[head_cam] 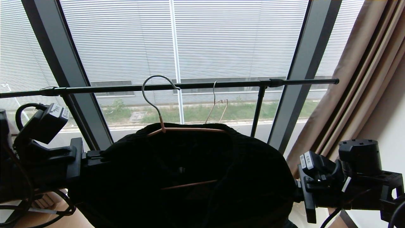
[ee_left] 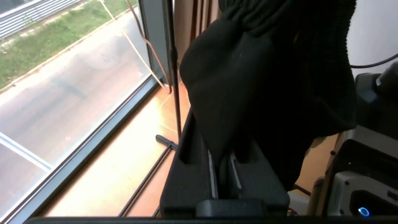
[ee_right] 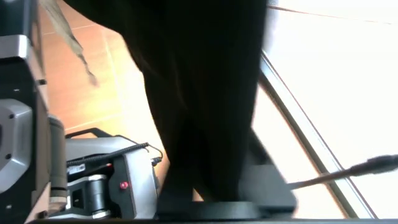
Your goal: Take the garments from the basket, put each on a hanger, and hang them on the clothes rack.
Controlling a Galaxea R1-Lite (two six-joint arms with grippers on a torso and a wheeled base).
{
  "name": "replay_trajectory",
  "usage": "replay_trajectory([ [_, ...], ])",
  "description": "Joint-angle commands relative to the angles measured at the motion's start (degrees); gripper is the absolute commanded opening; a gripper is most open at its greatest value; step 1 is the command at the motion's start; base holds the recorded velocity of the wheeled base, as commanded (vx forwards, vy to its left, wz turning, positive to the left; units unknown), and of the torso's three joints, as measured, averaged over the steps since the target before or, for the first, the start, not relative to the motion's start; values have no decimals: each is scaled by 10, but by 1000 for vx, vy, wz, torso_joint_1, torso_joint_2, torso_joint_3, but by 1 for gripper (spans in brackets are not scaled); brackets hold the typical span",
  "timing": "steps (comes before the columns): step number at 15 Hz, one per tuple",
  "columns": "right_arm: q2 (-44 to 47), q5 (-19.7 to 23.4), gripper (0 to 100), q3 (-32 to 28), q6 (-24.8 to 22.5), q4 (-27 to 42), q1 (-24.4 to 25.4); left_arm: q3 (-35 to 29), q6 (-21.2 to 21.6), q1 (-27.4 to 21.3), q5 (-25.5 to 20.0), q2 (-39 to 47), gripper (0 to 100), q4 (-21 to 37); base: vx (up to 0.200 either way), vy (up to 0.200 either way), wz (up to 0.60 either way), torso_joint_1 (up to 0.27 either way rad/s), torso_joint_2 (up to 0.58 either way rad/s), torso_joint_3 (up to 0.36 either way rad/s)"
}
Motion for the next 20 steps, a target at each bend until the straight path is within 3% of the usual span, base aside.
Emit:
replay_trajectory([
  [1,-6,-1,0,5,-1,0,-13,1,0,14,0,-4,0,0,0,0,0,0,0,0],
  [9,-14,-3,0,11,-2,0,-35,2,-1,40,0,-33,0,2,0,0,0,0,0,0],
  [13,-20,-3,0,15,-1,1,-7,26,0,43,1,-41,0,1,0,0,0,0,0,0],
  [19,-18,-2,0,19,-3,1,-4,27,0,46,1,-42,0,1,0,0,0,0,0,0],
  [20,-18,-2,100,22,-4,0,-4,27,0,47,1,-41,0,1,0,0,0,0,0,0],
])
